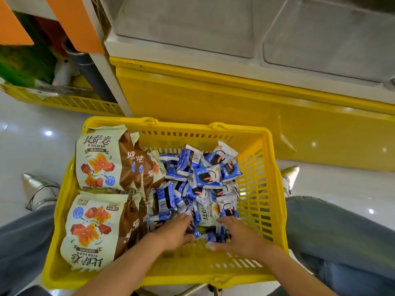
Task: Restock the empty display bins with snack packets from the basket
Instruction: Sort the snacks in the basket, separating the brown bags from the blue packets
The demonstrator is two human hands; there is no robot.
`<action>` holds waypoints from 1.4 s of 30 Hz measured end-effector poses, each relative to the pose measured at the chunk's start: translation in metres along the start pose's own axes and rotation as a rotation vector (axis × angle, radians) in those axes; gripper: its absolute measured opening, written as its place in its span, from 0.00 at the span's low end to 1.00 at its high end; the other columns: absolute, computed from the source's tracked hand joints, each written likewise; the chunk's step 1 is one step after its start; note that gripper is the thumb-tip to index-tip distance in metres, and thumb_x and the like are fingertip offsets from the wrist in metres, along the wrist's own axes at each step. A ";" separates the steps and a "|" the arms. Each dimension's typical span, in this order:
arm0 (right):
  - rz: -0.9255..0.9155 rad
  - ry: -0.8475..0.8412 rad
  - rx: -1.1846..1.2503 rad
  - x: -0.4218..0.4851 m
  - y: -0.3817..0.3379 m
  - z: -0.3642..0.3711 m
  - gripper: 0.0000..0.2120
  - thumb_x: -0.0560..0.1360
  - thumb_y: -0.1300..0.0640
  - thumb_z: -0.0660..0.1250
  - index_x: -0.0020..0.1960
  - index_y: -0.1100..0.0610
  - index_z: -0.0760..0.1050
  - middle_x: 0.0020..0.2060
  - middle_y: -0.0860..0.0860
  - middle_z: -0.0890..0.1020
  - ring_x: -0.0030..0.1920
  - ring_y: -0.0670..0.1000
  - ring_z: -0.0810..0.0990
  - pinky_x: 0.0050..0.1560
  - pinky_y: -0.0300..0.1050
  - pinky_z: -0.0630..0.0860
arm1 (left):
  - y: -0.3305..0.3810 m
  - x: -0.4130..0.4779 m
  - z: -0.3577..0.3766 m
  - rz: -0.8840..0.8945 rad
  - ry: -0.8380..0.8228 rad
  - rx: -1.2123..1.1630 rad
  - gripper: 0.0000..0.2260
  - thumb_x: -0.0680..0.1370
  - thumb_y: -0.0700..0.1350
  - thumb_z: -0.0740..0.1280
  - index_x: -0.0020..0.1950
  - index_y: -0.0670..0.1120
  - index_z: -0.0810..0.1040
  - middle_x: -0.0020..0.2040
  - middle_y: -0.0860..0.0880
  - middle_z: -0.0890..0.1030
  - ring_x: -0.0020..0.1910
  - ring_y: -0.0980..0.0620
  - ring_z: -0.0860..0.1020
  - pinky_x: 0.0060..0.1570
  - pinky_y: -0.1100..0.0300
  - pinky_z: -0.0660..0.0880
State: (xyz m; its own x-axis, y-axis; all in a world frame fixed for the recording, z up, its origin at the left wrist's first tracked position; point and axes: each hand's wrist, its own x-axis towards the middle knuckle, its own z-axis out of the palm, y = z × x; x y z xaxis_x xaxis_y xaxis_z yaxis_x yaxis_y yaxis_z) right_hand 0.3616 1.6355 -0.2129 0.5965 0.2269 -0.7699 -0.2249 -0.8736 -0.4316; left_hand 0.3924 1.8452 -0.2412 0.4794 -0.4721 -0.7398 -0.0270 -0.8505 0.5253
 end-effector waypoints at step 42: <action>-0.072 0.781 0.076 0.056 -0.081 -0.109 0.26 0.77 0.47 0.63 0.70 0.58 0.63 0.65 0.54 0.69 0.66 0.52 0.65 0.66 0.44 0.63 | 0.037 0.023 -0.126 -0.160 0.833 -0.288 0.18 0.79 0.44 0.63 0.68 0.44 0.66 0.65 0.43 0.65 0.64 0.45 0.68 0.63 0.55 0.67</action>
State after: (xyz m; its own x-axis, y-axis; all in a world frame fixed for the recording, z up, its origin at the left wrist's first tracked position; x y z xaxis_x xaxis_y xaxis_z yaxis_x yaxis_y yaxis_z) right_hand 0.4969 1.6719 -0.1698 0.9739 -0.1110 -0.1980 -0.2004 -0.8300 -0.5205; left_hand 0.5134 1.8324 -0.1860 0.9429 0.0643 -0.3269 0.2626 -0.7474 0.6102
